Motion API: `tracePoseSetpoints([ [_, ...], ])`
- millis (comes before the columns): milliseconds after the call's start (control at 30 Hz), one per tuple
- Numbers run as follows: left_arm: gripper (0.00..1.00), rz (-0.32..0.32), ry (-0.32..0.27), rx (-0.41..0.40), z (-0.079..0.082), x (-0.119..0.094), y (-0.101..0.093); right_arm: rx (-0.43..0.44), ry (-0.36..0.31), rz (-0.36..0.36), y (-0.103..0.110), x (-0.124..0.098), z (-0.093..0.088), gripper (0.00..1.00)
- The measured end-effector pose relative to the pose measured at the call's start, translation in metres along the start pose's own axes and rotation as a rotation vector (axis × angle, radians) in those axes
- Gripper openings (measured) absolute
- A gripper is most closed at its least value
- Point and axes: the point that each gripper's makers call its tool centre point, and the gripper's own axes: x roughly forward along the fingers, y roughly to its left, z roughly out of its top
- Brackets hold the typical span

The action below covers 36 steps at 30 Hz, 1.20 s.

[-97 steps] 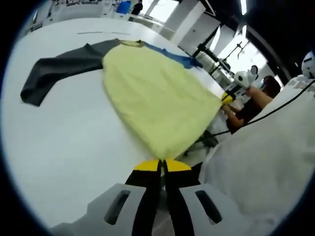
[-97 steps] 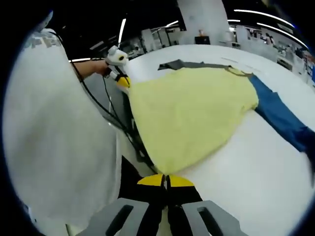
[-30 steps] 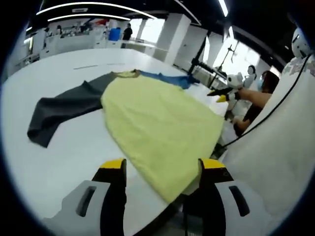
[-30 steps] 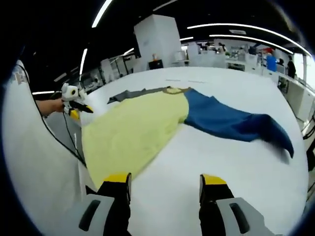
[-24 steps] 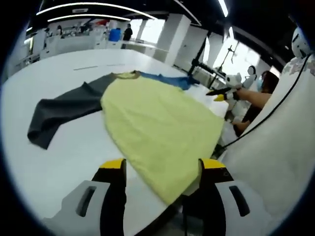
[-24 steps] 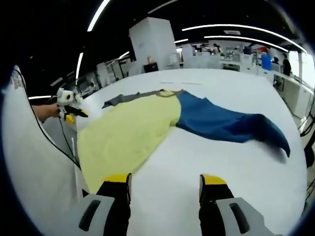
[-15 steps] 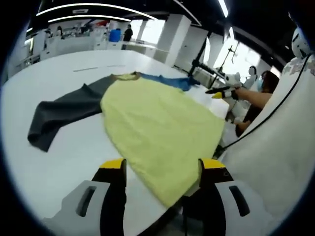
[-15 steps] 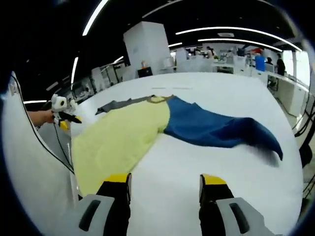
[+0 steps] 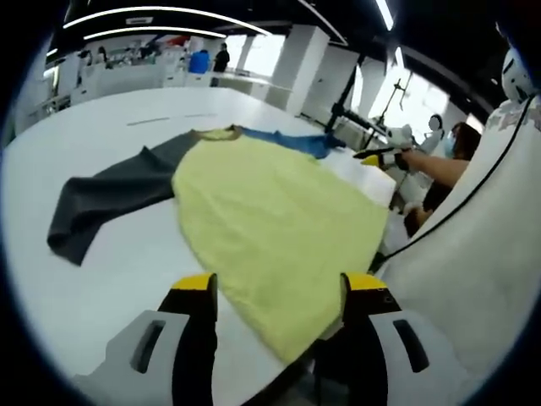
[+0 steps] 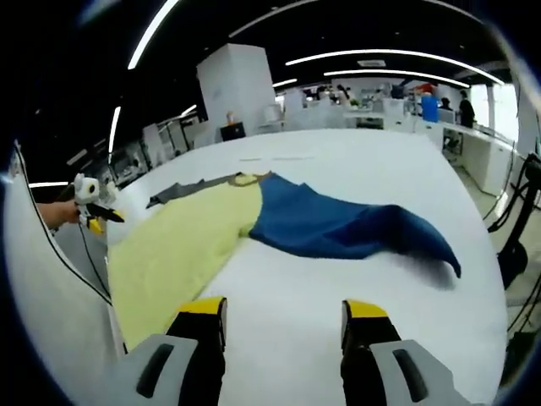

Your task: Fold the garment on the visible template until the final outline fits inside the template.

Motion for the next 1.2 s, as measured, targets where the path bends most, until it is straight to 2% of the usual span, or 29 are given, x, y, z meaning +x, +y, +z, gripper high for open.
tracePoseSetpoints([
  [367, 0.56, 0.0, 0.0, -0.001, -0.002, 0.0, -0.003, 0.001, -0.013, -0.061, -0.022, -0.002, 0.006, 0.52],
  [833, 0.56, 0.004, 0.005, 0.0, -0.003, -0.003, -0.005, -0.001, -0.033, -0.209, -0.076, -0.008, 0.019, 0.51],
  [1200, 0.56, 0.006, 0.015, -0.003, -0.003, -0.002, -0.007, -0.005, -0.017, -0.274, -0.105, -0.011, 0.018, 0.49],
])
